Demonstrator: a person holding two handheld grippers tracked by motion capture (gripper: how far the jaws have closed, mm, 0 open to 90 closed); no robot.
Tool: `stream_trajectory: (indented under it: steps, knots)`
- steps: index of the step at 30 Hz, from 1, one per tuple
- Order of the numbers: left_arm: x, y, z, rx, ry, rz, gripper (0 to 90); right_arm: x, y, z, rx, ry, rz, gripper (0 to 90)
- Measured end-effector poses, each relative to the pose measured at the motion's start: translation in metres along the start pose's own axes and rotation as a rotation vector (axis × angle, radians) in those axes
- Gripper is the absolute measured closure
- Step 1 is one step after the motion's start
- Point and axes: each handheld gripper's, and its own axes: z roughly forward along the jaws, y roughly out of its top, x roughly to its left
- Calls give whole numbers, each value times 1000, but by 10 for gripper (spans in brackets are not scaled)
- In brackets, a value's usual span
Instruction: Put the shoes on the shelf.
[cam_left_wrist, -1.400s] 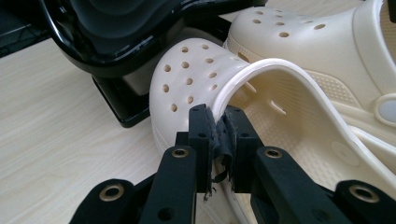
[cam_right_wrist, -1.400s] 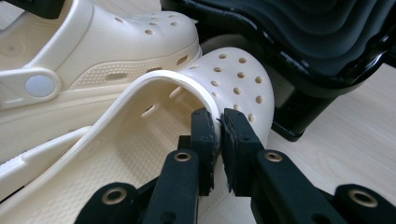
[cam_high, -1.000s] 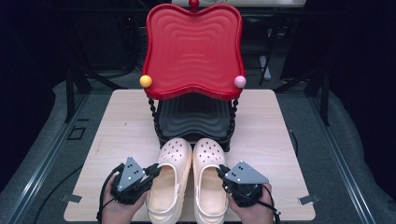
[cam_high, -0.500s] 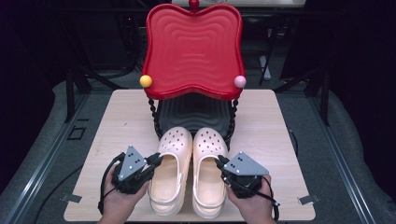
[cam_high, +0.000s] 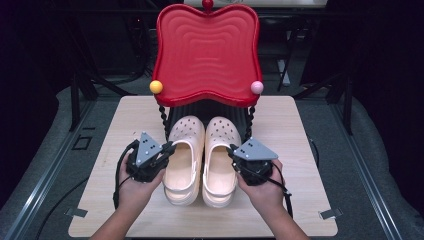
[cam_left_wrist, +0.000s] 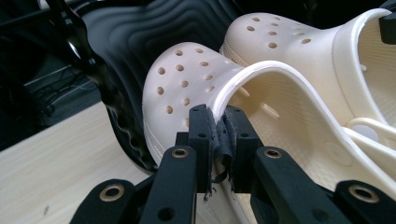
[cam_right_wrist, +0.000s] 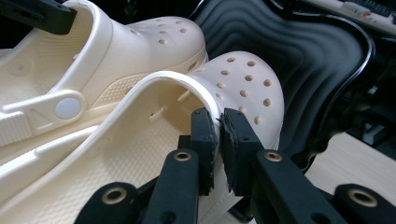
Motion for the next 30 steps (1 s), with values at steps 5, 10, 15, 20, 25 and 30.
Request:
stream_trajectory:
  steps: [5,10,15,20,25,30]
  knots:
    - [4,7,11,-4,23,17,831,-10,10,10,-1,-30,-21,832]
    - [6,15,24,-15,54,37,832,-20,19,22,-2,-59,-54,836]
    - [11,20,37,-17,80,39,832,-28,23,38,-5,-75,-57,838]
    - [15,24,49,-16,104,69,833,-30,25,50,-9,-94,-78,838]
    - [19,28,60,-23,116,63,834,-34,29,59,-19,-116,-87,838]
    - [19,32,70,-35,133,73,835,-43,32,66,-20,-132,-78,839]
